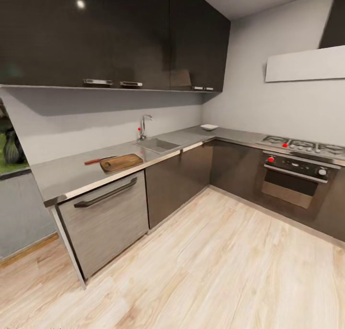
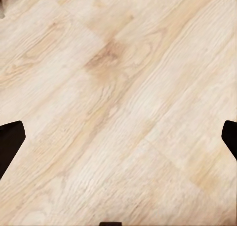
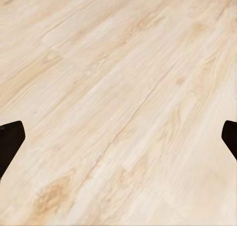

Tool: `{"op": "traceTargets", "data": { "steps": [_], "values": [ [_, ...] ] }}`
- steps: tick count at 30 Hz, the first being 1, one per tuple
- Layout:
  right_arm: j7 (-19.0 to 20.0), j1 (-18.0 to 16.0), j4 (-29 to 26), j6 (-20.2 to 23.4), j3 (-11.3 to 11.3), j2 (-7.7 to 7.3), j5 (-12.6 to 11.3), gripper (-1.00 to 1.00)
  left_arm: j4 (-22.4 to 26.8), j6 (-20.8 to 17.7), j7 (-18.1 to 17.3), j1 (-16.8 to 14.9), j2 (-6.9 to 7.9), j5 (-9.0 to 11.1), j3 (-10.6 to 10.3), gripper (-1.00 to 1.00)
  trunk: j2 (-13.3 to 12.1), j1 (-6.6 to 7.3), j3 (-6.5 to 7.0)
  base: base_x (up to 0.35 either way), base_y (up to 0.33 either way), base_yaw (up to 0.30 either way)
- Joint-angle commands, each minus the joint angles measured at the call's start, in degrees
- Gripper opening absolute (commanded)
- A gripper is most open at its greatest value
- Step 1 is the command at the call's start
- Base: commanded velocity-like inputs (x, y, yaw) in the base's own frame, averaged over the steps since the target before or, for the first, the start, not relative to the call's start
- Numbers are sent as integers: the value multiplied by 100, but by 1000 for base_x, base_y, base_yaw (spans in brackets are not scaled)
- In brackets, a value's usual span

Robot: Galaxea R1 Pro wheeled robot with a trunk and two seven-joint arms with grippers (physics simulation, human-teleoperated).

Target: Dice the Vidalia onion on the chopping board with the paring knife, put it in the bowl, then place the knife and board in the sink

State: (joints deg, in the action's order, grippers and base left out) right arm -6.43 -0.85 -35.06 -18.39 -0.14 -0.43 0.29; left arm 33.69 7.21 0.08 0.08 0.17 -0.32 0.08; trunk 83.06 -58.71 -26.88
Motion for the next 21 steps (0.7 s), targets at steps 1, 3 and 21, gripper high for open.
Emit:
{"op": "traceTargets", "data": {
  "steps": [1, 3, 21],
  "values": [
    [-17, -3, 5, -16, 5, -1, 1, 100, 6, 9, 1, 3, 0, -3, 1, 100, 2, -2, -5, 188, -178, 285],
    [-17, -3, 7, -16, 5, -1, 1, 100, 6, 9, 1, 3, 0, -3, 1, 100, 2, -2, -5, 188, -178, 284],
    [-17, -3, 8, -16, 5, -1, 3, 100, 6, 16, 0, 1, 0, -3, -17, 100, 2, -2, -5, 205, -178, 284]
  ]
}}
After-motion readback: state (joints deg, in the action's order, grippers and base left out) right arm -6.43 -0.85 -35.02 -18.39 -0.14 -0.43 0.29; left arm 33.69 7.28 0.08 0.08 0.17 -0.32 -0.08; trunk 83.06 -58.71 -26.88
